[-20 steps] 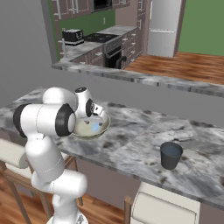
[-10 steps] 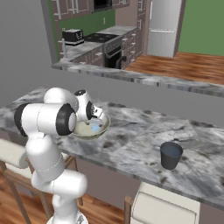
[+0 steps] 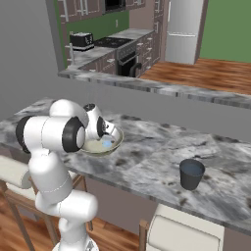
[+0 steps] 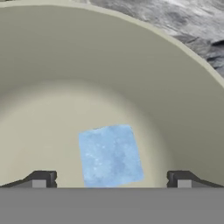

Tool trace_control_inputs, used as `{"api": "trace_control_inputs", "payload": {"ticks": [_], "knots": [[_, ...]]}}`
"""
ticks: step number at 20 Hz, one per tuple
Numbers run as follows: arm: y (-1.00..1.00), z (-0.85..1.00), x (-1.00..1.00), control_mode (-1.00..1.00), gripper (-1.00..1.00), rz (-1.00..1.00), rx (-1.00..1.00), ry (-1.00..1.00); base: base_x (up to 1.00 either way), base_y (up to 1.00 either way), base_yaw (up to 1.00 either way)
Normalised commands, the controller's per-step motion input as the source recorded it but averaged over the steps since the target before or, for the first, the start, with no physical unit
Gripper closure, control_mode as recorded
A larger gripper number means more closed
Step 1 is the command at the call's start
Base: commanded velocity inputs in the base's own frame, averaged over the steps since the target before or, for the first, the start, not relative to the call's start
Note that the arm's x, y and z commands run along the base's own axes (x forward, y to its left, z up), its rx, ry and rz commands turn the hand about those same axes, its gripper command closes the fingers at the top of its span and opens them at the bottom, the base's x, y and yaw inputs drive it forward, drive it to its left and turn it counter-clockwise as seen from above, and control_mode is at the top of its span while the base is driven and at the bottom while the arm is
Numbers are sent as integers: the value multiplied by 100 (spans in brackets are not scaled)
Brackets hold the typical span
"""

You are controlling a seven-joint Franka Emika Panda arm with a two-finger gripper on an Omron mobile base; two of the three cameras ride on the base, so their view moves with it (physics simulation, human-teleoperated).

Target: There are four ice cubes in the ice bowl. Place two ice cubes in each glass of water.

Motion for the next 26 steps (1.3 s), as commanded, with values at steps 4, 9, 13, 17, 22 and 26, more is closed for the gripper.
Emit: {"api": "trace_control_inputs", "payload": {"ticks": [4, 9, 13, 17, 22, 26], "knots": [[0, -6, 0, -100, -100, 0, 0, -4, 0, 0, 0], [9, -6, 1, -100, -100, 0, 0, -1, 0, 0, 0], [16, -7, 8, -100, -100, 0, 0, -1, 0, 0, 0], [21, -7, 16, -100, -100, 0, 0, 0, 0, 0, 0], [1, -22, 12, -100, -100, 0, 0, 0, 0, 0, 0], [-23, -40, 0, -100, -100, -5, 0, 0, 0, 0, 0]]}}
